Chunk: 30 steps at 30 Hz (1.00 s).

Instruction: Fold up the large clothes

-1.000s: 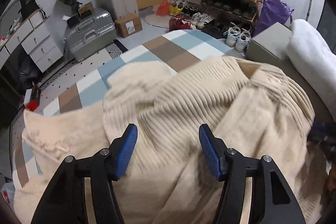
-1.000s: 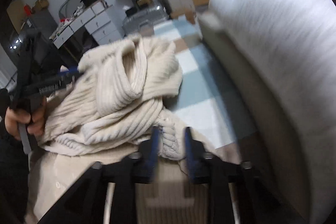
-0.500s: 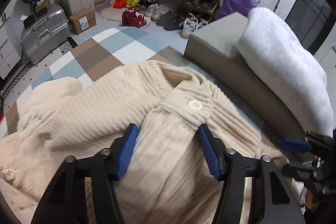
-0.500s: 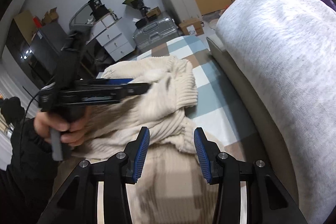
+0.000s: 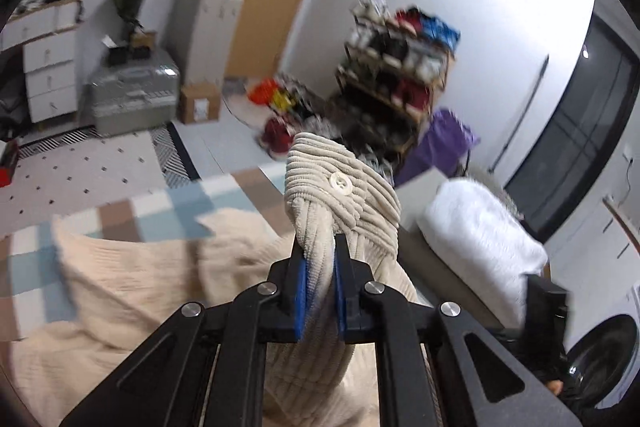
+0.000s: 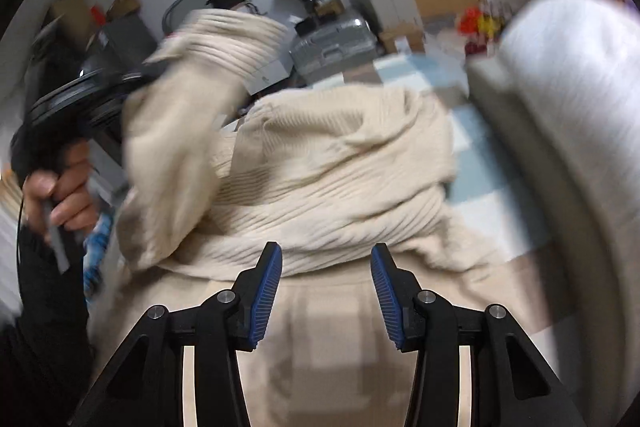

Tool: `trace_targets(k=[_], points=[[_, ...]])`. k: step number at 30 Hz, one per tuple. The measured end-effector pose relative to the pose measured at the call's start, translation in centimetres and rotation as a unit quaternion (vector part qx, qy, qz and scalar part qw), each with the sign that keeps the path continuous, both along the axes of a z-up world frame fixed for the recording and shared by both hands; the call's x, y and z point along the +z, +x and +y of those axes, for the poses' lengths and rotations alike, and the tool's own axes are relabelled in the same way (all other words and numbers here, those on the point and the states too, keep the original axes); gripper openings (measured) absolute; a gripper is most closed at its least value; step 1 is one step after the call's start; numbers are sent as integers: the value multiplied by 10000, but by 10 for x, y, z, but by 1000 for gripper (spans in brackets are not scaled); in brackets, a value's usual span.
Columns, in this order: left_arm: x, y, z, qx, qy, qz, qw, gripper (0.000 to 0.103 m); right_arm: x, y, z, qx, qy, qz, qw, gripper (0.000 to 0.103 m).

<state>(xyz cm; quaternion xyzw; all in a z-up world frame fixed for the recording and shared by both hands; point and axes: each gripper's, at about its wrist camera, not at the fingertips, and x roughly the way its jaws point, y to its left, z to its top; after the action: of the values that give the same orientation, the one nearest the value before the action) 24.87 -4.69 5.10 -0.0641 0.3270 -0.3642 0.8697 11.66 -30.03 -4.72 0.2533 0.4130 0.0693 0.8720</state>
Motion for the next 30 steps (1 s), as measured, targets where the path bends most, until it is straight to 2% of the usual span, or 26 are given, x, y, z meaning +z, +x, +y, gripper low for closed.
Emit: trace_targets(k=[2,4,6,7,8,9,10,11,12,13,15,17,18,20,21,23,26,30], points=[[3,-1,8,79,1,-45,10000,6,-15,4,-18,-377,641,141,9971,47],[3,-4,13,114,-5,-42,9999,6,-31,12,-35,-724,1429,274,9867,47],[1,-6,12,105,7,-40,9999,6,-46,25,-45,-1116,1924,363,9743,46],[-2,-3,9,73,7,-31,10000,6,-49,30,-47,-1197,2036,340,9711,32],[-2,-3,8,62,-1,-39,10000,6,-50,36,-47,-1290,1927,465,9716,6],[-3,-2,8,54,-2,-50,10000,6,-41,37,-45,-1246,1750,371,9760,6],[-2,-2,9,42,2,-71,10000,6,-24,31,-42,-1158,1605,-26,9802,5],[-1,-2,13,43,7,-111,9999,6,-1,19,-38,-1061,1322,-624,9835,5],[1,-3,18,40,6,-138,9999,6,25,4,-33,-1065,826,-1220,9833,5],[3,-3,21,41,8,-175,9998,6,37,-5,-33,-1223,447,-1464,9806,5],[6,0,25,104,-10,-195,9998,6,32,1,-46,-1652,49,-1082,9803,5],[8,3,31,191,-68,-189,9996,6,-1,25,-64,-1970,-226,-93,9801,5],[9,4,34,226,-83,-177,9996,6,-12,29,-67,-1967,-216,120,9802,5],[11,4,40,286,-59,-198,9994,6,-18,31,-61,-1822,-414,283,9820,10],[11,3,40,302,-36,-209,9993,6,-13,28,-55,-1741,-625,225,9825,13],[13,3,46,368,-10,-227,9991,6,3,15,-43,-1622,-1019,55,9815,47],[16,5,52,412,-43,-255,9988,6,34,-3,-22,-1292,-1362,-466,9811,49],[15,6,46,388,-113,-236,9989,6,49,15,4,-502,-1434,-763,9854,51]])
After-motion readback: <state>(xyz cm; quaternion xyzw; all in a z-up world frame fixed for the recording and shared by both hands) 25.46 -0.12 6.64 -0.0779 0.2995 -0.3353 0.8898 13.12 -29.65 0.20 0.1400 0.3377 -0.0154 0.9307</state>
